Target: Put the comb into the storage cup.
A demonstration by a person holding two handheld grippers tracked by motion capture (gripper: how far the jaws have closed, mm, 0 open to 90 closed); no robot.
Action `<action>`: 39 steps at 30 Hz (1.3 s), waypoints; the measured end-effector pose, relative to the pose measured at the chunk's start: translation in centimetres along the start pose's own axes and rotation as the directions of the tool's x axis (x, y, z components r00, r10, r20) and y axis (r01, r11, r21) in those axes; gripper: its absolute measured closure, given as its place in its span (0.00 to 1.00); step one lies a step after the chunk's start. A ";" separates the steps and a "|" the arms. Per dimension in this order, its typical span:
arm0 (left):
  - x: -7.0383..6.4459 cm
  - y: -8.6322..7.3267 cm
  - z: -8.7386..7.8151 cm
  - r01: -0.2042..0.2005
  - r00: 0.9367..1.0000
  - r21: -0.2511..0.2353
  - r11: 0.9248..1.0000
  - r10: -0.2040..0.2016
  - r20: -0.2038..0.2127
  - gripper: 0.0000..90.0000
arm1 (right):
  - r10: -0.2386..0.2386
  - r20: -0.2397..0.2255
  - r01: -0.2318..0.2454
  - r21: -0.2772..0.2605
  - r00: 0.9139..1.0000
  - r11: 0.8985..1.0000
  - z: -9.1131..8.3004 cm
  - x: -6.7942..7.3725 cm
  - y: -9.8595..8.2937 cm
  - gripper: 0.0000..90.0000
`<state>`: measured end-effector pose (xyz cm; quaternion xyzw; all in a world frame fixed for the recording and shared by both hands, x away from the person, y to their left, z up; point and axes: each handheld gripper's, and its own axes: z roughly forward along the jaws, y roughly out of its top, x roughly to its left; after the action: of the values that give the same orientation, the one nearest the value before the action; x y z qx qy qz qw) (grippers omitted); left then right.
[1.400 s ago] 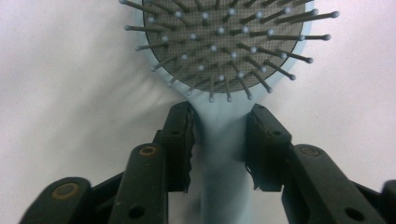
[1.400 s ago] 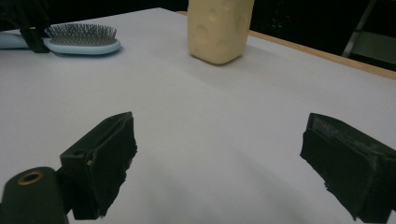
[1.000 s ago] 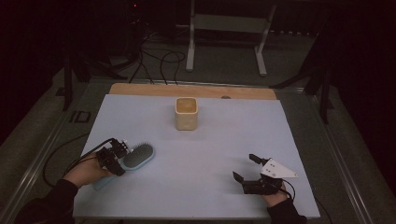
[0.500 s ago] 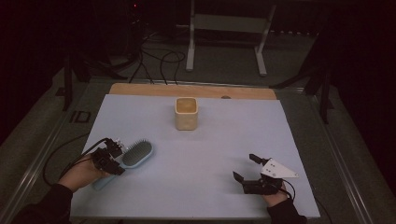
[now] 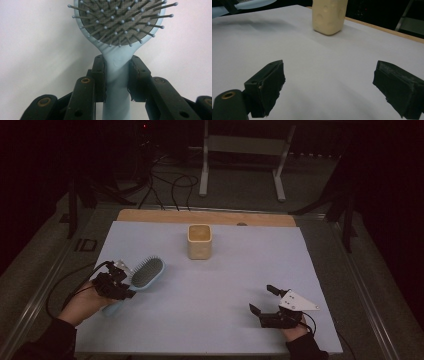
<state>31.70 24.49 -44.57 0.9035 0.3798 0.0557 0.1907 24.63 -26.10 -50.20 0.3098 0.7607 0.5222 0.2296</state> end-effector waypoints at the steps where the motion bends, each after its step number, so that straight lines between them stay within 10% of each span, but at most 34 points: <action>1: -0.1 0.2 -0.1 -0.006 1.000 -0.014 1.000 0.006 -0.004 0.78 | -0.001 0.001 0.001 -0.001 1.000 1.000 0.0 0.0 0.0 0.11; 17: -1.4 2.8 -1.5 -0.009 1.000 -0.161 0.987 0.004 -0.031 0.78 | 0.000 -0.002 0.000 -0.003 1.000 1.000 0.0 0.0 0.0 0.11; 39: -2.9 7.3 -3.1 -0.011 0.999 -0.340 0.940 -0.004 -0.042 0.78 | 0.000 -0.004 -0.001 -0.010 1.000 1.000 0.0 0.0 0.0 0.11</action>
<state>33.76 18.70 -38.80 0.8564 0.3668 0.1399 0.3355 24.65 -26.14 -50.15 0.3078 0.7585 0.5266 0.2295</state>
